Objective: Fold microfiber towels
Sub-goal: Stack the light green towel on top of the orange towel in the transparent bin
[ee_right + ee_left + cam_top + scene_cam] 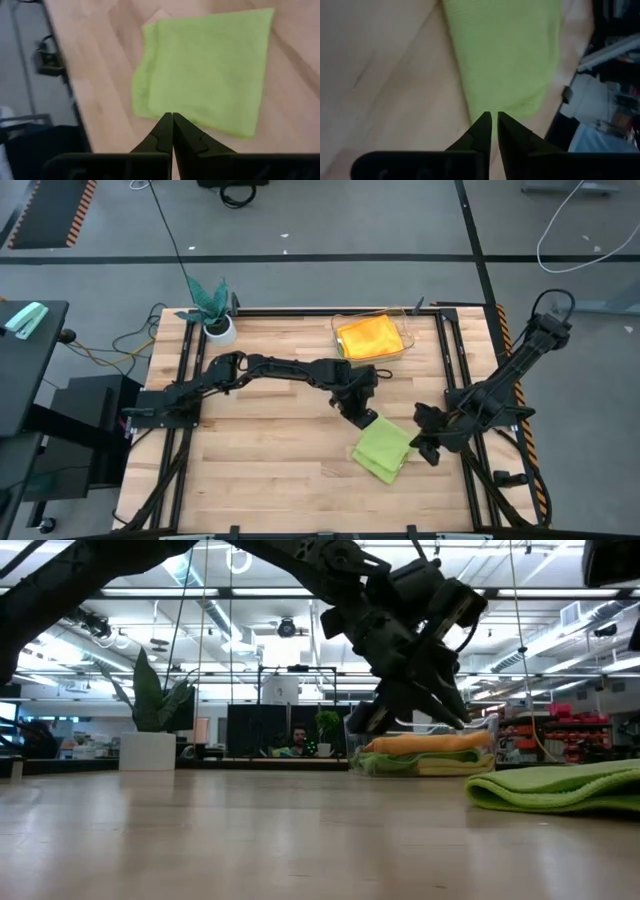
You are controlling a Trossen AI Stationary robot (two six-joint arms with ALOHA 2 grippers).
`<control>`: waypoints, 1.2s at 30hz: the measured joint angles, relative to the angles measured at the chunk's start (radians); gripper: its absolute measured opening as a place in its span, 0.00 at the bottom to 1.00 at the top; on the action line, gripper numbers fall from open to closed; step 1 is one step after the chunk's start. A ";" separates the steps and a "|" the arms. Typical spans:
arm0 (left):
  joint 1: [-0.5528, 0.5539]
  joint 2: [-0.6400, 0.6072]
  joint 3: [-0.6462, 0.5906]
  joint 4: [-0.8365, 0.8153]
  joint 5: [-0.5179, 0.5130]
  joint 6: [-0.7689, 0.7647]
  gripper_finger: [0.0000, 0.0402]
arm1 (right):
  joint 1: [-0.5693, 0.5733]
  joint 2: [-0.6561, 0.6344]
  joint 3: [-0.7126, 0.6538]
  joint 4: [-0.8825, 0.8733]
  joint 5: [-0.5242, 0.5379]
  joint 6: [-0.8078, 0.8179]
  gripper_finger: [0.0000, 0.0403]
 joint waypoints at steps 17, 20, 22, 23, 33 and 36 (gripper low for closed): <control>0.031 0.072 0.000 0.070 0.010 -0.121 0.33 | 0.094 -0.141 0.000 0.095 0.141 -0.066 0.04; 0.032 0.089 0.000 0.091 0.029 -0.138 0.38 | 0.094 -0.142 0.000 0.098 0.141 -0.077 0.04; 0.028 0.090 0.000 0.095 0.039 -0.141 0.41 | 0.095 -0.143 0.000 0.102 0.141 -0.089 0.04; 0.027 0.090 0.000 0.096 0.039 -0.144 0.42 | 0.094 -0.143 0.000 0.100 0.141 -0.096 0.04; 0.003 0.106 0.003 0.170 0.006 -0.195 0.48 | 0.094 -0.143 0.000 0.098 0.141 -0.151 0.04; -0.008 0.121 0.001 0.202 0.010 -0.220 0.48 | 0.094 -0.143 0.000 0.098 0.141 -0.154 0.04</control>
